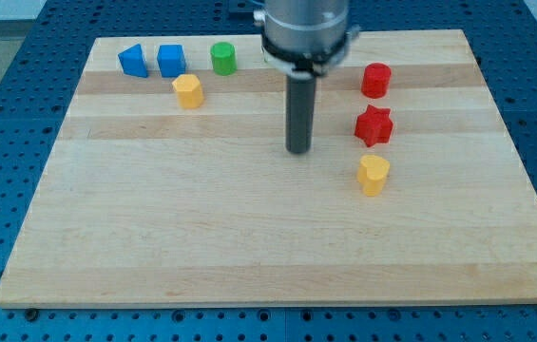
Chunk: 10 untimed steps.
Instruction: Slide the yellow hexagon to the bottom side of the yellow heart
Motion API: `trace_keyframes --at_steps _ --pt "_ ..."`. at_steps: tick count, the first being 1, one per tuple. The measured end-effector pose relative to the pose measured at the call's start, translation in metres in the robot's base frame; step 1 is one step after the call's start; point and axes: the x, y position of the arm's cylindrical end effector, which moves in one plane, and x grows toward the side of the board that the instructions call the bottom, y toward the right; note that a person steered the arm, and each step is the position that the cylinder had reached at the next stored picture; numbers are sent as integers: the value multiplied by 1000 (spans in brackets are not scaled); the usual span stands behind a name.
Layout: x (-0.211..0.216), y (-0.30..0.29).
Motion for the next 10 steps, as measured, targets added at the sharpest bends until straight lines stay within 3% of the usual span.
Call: trace_keyframes --at_steps 1,3,4,6,8,9,10 --pt "-59 -3" --pt "-107 -121" --pt "-105 -163" --pt "-18 -180" --pt "6 -181" --pt "70 -181" --pt "105 -146"
